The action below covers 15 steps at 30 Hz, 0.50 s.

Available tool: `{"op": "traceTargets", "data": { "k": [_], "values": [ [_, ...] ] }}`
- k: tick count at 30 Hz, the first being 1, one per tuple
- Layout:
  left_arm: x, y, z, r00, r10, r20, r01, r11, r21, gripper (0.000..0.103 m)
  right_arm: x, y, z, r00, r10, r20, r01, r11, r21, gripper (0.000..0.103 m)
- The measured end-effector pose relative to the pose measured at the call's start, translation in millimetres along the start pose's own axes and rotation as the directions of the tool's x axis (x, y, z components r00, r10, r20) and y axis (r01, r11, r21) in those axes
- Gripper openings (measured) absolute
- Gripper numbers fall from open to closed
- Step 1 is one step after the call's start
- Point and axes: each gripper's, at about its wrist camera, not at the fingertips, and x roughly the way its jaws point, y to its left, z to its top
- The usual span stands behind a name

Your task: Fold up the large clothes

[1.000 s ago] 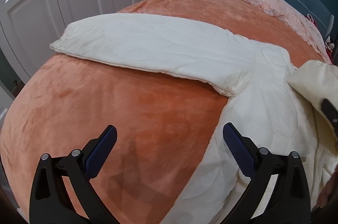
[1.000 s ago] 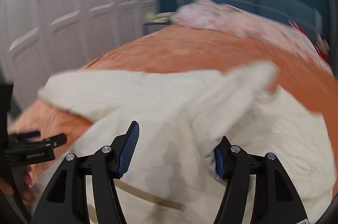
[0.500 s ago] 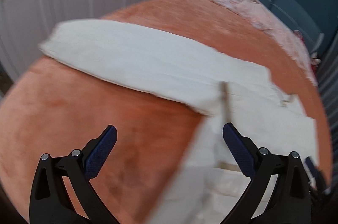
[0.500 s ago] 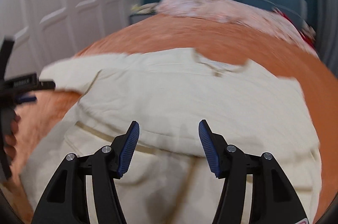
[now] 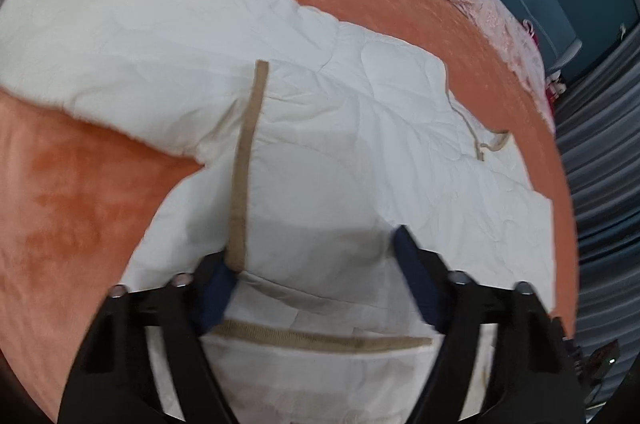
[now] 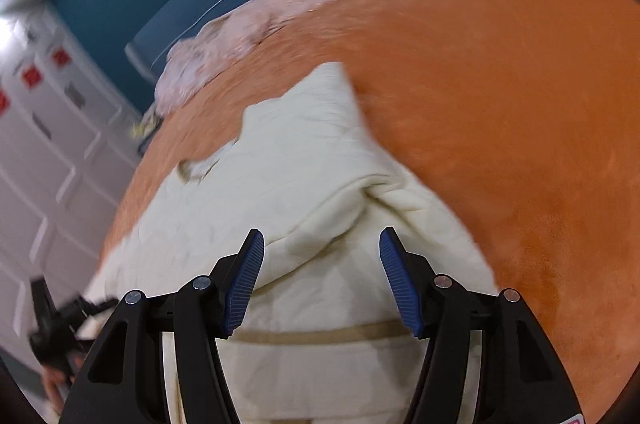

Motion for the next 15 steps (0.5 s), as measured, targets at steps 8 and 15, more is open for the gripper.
{"op": "traceTargets", "data": {
  "k": [8, 15],
  "values": [
    [-5.3, -24.0, 31.9, 0.995, 0.03, 0.1, -0.04, 0.994, 0.101, 0.007, 32.4, -3.1, 42.6, 0.997, 0.043, 0.071, -0.051, 0.992, 0.112, 0.012],
    [30.4, -35.4, 24.3, 0.98, 0.127, 0.153, -0.16, 0.961, 0.225, 0.007, 44.2, 9.3, 31.5, 0.989, -0.094, 0.117, 0.099, 0.994, -0.046, 0.009]
  ]
}}
